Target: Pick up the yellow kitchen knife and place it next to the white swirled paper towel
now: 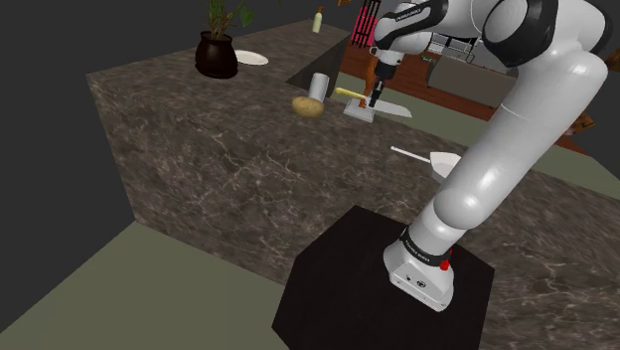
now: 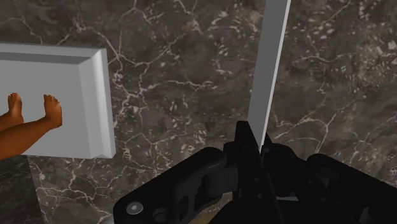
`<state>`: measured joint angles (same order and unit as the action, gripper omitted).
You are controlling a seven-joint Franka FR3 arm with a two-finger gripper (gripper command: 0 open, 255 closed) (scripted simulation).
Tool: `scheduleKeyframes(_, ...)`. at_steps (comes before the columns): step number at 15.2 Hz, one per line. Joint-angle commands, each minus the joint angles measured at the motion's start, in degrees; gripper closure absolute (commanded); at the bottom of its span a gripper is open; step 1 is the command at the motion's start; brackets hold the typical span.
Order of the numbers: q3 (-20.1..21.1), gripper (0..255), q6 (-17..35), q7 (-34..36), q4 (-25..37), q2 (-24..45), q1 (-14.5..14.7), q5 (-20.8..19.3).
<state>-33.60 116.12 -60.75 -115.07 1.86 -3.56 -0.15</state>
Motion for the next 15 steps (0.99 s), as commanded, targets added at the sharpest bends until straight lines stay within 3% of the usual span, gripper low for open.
scheduleKeyframes(1, 0.0, 255, -1.57, 0.14, 1.11, -0.52, 0.03, -0.32)
scheduleKeyframes(15, 0.23, 255, -12.11, 0.84, 9.88, -2.62, 0.29, -1.48)
